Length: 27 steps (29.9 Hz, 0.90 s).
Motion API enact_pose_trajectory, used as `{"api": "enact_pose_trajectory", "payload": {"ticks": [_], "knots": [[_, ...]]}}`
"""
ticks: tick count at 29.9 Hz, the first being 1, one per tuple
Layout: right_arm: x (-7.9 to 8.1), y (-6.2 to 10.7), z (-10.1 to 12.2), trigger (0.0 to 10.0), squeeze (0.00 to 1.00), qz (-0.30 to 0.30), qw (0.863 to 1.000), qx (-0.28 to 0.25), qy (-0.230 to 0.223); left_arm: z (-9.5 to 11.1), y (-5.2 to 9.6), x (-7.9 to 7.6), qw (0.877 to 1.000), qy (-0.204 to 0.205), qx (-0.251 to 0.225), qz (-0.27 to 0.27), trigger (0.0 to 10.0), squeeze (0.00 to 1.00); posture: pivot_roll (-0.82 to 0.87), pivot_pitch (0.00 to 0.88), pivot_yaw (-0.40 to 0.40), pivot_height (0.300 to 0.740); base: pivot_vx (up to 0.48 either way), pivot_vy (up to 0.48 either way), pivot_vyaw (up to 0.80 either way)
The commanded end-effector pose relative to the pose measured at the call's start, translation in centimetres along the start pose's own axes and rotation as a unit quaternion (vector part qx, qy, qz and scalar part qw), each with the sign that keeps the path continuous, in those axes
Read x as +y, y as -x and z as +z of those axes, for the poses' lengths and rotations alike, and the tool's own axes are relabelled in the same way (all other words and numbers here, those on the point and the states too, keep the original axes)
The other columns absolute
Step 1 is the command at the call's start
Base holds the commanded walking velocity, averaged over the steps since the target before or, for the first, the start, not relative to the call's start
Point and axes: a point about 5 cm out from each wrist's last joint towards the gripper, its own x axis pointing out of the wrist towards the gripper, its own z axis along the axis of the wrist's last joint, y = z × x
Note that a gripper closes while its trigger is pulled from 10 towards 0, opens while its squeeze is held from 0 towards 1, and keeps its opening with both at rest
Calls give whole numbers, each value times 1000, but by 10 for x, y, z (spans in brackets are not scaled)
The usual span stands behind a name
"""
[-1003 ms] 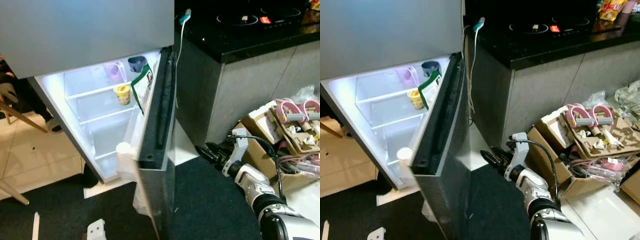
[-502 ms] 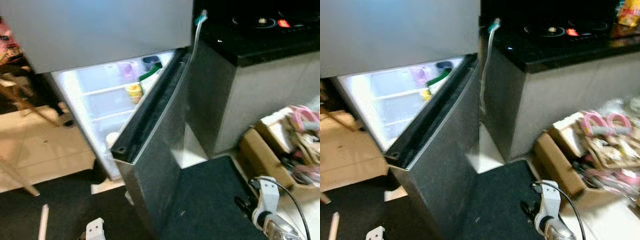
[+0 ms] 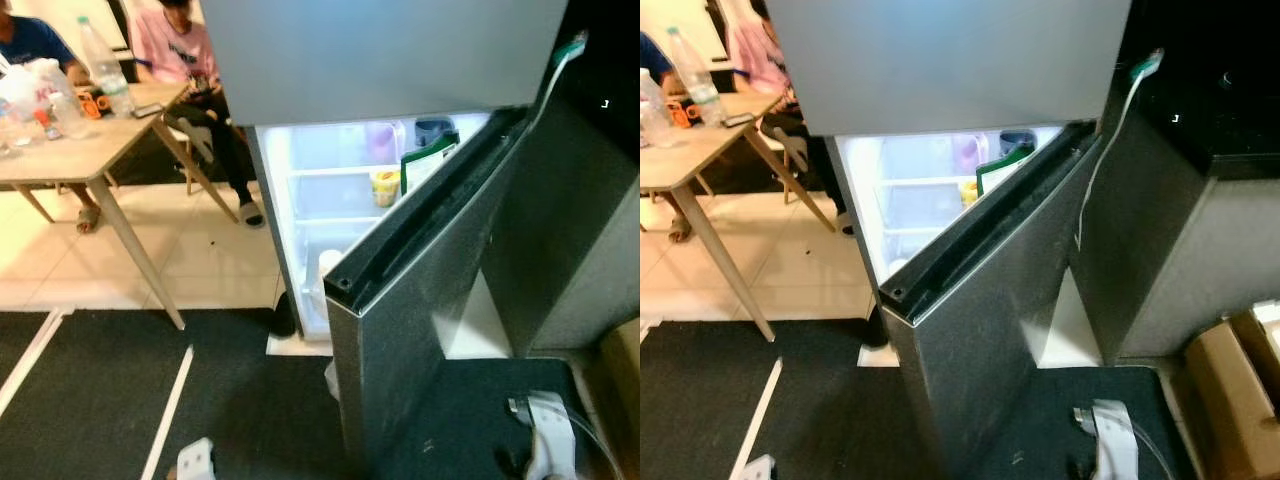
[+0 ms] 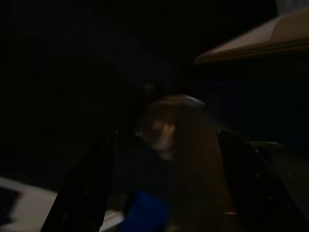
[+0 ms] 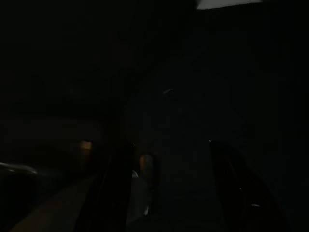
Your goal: Restocking fridge
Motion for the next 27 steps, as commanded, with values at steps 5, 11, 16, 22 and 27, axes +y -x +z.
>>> {"api": "enact_pose_trajectory", "payload": {"ticks": [5,11,16,22,27], "knots": [[6,-2,5,10000,0,5,1000,-7,5,4,0,2,1000,-5,-5,5,10000,0,-33,0,33,740,0,0,731],[13,-5,19,10000,0,16,999,-31,9,4,0,2,1000,-7,-5,5,10000,0,-33,0,33,740,0,0,732],[18,-6,41,10000,0,25,998,-60,19,4,0,1,1000,-8,-5,5,10000,0,-32,0,34,740,0,0,733],[21,-6,58,10000,0,38,995,-90,15,3,0,1,1000,-8,-4,5,10000,0,-30,0,31,740,0,0,703],[36,-4,90,10000,0,91,983,-140,77,3,0,1,1000,-8,-3,5,10000,0,-31,0,33,740,0,0,0]]}}
